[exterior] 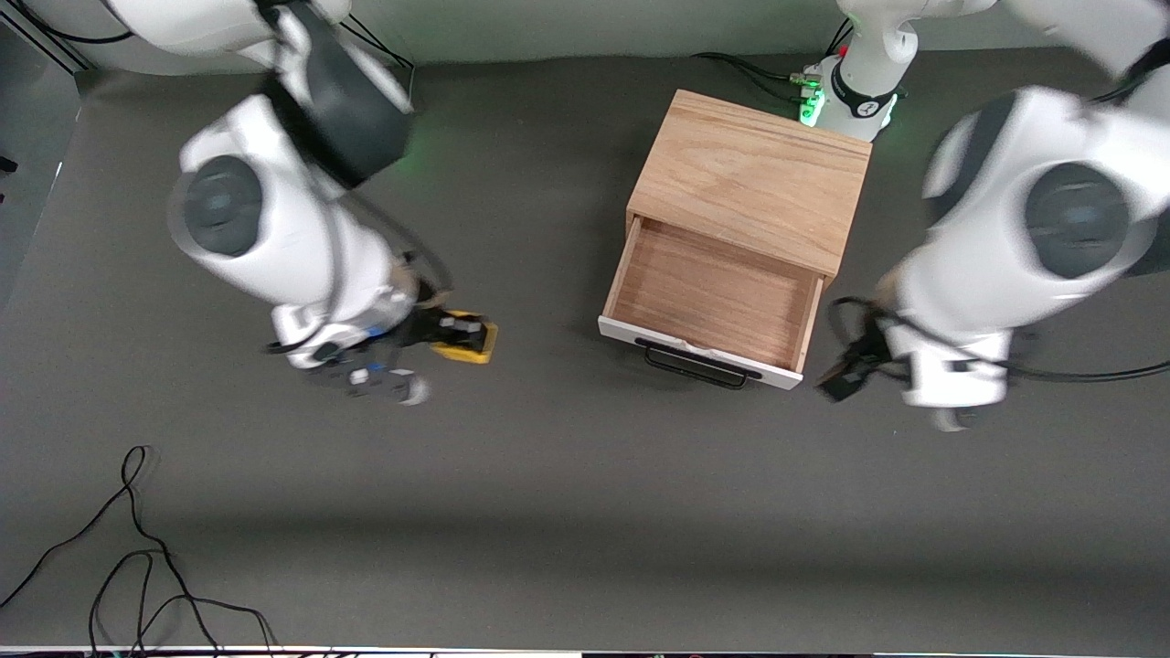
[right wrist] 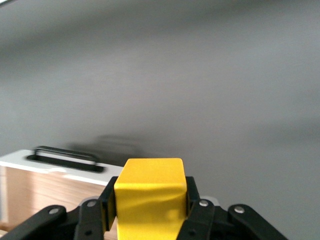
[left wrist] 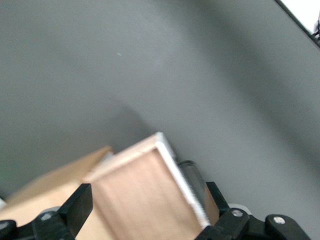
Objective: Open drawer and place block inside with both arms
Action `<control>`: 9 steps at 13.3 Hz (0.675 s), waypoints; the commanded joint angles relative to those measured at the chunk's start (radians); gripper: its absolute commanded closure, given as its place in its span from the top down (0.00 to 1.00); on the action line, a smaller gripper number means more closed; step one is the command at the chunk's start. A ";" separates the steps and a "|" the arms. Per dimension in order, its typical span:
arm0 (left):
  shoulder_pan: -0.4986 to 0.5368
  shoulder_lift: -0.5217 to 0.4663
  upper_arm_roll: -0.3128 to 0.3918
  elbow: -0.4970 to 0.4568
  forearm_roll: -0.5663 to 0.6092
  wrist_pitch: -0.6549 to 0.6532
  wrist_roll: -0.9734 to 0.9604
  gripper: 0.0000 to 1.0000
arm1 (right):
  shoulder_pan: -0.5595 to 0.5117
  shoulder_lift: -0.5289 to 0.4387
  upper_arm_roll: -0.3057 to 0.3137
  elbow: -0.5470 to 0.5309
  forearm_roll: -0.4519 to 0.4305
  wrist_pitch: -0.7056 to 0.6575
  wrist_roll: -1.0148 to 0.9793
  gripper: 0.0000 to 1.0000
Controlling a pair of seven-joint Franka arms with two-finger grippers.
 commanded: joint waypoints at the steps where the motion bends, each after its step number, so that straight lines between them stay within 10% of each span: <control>1: 0.115 -0.088 -0.003 -0.060 -0.033 -0.066 0.255 1.00 | 0.088 0.055 -0.002 0.040 -0.013 0.097 0.108 0.35; 9: 0.281 -0.217 0.008 -0.189 -0.026 -0.120 0.943 1.00 | 0.324 0.215 -0.008 0.024 -0.134 0.295 0.330 0.35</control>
